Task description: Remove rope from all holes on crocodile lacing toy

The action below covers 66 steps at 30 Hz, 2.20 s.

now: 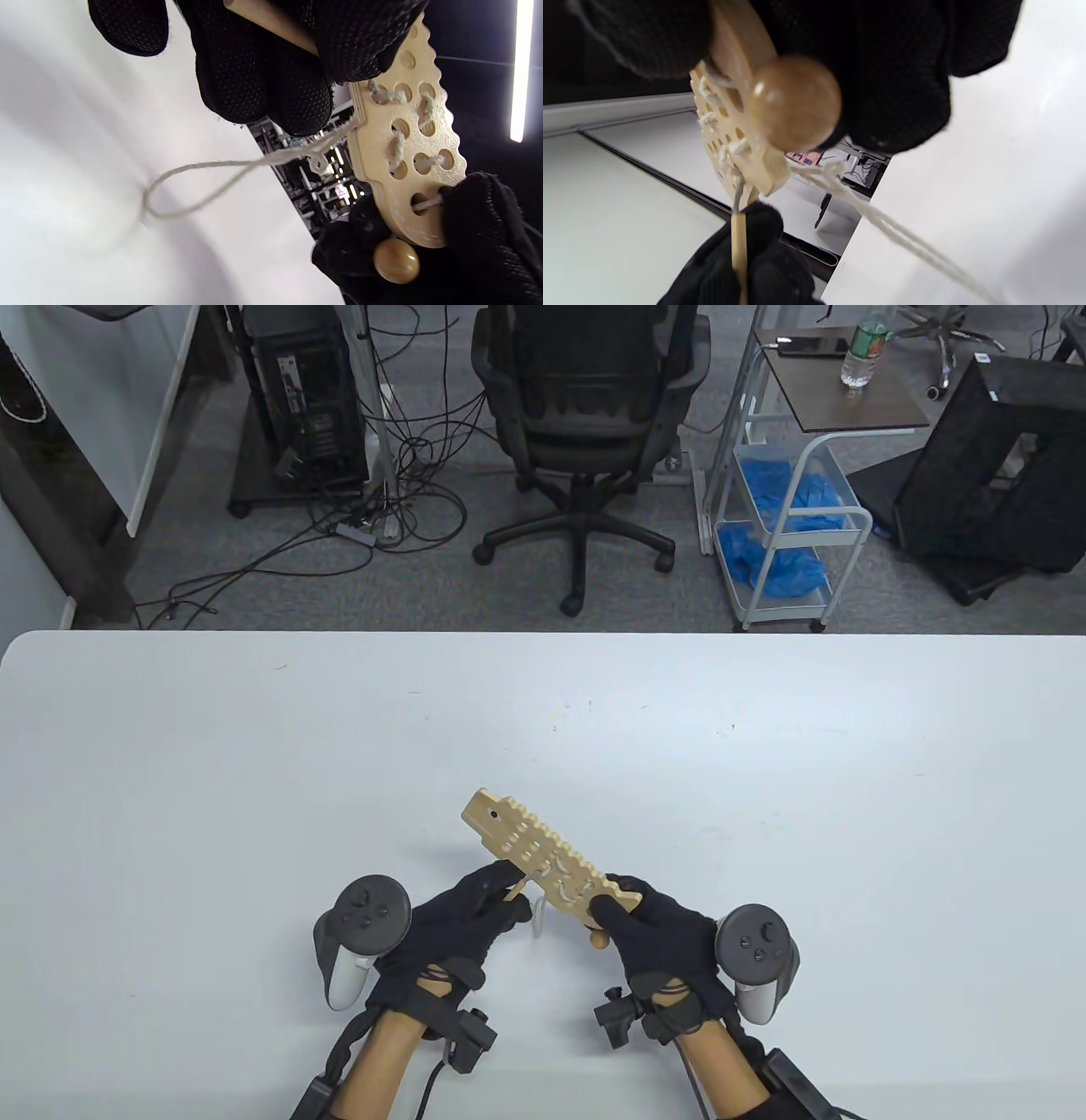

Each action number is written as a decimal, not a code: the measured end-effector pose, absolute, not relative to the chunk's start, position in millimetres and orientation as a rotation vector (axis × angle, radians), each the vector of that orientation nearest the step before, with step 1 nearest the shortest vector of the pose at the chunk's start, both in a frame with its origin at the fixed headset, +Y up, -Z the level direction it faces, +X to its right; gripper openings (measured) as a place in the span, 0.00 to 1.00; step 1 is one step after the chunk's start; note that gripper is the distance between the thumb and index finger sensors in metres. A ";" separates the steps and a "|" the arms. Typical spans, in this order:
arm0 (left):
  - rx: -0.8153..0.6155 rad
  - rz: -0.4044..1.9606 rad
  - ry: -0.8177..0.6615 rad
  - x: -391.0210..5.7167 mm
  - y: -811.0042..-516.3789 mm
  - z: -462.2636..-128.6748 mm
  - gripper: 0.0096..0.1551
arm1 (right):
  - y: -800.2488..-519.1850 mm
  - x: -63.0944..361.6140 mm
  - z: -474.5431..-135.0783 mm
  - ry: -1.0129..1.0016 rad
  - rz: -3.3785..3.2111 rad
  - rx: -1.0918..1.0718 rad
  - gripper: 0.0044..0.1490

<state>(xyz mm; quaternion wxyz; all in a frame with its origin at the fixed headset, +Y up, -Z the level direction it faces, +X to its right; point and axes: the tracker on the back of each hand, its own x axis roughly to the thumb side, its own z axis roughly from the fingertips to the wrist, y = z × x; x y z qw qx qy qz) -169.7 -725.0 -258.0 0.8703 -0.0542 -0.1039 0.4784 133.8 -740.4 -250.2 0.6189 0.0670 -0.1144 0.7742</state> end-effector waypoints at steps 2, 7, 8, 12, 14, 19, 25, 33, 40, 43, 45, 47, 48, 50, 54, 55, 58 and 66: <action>-0.074 0.922 -0.215 -171.2 -722.7 -258.3 0.29 | -745.0 139.1 -253.0 -0.247 1.757 0.105 0.29; -0.027 0.757 -0.206 -176.9 -717.6 -260.1 0.26 | -752.7 152.6 -258.2 -0.219 1.737 -0.001 0.29; -0.019 0.748 -0.202 -178.4 -717.1 -260.3 0.26 | -753.1 154.1 -258.4 -0.223 1.744 -0.011 0.30; 0.003 0.762 -0.170 -187.0 -717.3 -261.7 0.24 | -757.2 163.8 -260.7 -0.226 1.745 -0.088 0.30; 0.015 0.765 -0.153 -191.9 -716.9 -262.5 0.24 | -760.3 168.4 -261.7 -0.219 1.698 -0.130 0.30; 0.035 0.767 -0.123 -202.7 -715.7 -264.4 0.23 | -768.5 178.1 -264.0 -0.178 1.562 -0.213 0.30; 0.065 0.768 -0.097 -216.4 -714.2 -266.4 0.27 | -772.7 187.5 -263.9 -0.172 1.485 -0.292 0.30; 0.094 0.795 -0.013 -236.1 -715.5 -267.5 0.38 | -776.3 197.6 -263.8 -0.171 1.397 -0.351 0.31; 0.121 0.797 0.065 -246.7 -717.1 -266.9 0.28 | -779.3 206.3 -264.4 -0.159 1.395 -0.390 0.31; 0.145 0.801 0.086 -249.8 -716.3 -266.0 0.26 | -779.7 209.2 -264.1 -0.161 1.377 -0.403 0.31; 0.159 0.791 0.100 -251.7 -714.7 -265.0 0.25 | -779.6 210.7 -263.6 -0.164 1.359 -0.412 0.31; 0.166 0.797 0.110 -253.7 -713.6 -264.3 0.25 | -779.5 211.3 -263.1 -0.165 1.342 -0.417 0.31; 0.170 0.802 0.114 -254.4 -713.6 -264.0 0.25 | -779.6 211.5 -263.0 -0.165 1.338 -0.419 0.31; 0.173 0.820 0.124 -255.9 -713.7 -263.8 0.25 | -779.7 212.0 -262.9 -0.164 1.318 -0.419 0.31; 0.171 0.839 0.143 -260.1 -714.5 -263.7 0.25 | -779.8 213.6 -261.8 -0.171 1.285 -0.431 0.31; 0.171 0.841 0.147 -260.8 -714.6 -263.7 0.25 | -779.9 214.0 -261.7 -0.174 1.282 -0.434 0.31; 0.175 0.852 0.166 -264.1 -715.5 -263.3 0.25 | -780.3 216.1 -260.6 -0.181 1.267 -0.449 0.31; 0.205 0.894 0.211 -271.4 -716.7 -261.4 0.25 | -781.1 221.2 -258.4 -0.210 1.225 -0.480 0.31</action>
